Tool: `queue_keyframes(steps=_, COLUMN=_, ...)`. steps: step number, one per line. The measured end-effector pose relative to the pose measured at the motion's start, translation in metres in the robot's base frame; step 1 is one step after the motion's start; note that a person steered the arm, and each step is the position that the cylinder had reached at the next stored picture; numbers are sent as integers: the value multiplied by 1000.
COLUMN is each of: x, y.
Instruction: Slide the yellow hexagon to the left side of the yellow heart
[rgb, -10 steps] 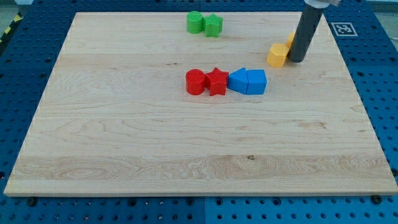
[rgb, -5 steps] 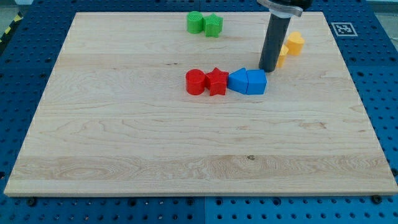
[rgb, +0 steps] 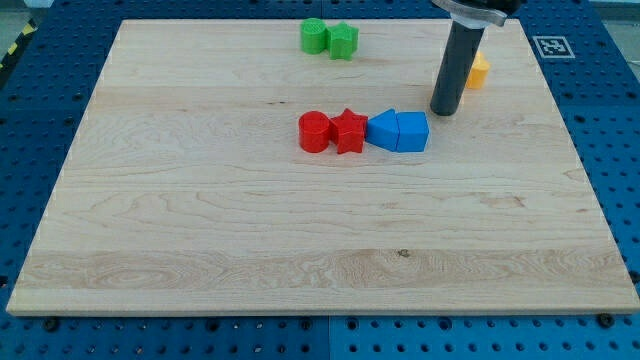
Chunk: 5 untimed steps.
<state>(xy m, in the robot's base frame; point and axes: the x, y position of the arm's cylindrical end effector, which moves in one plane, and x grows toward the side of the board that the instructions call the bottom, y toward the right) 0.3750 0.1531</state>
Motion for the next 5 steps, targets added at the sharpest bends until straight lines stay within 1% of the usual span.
queue_keyframes(steps=3, x=0, y=19)
queue_keyframes(steps=4, x=-5, y=14)
queue_keyframes(steps=5, x=-23, y=14)
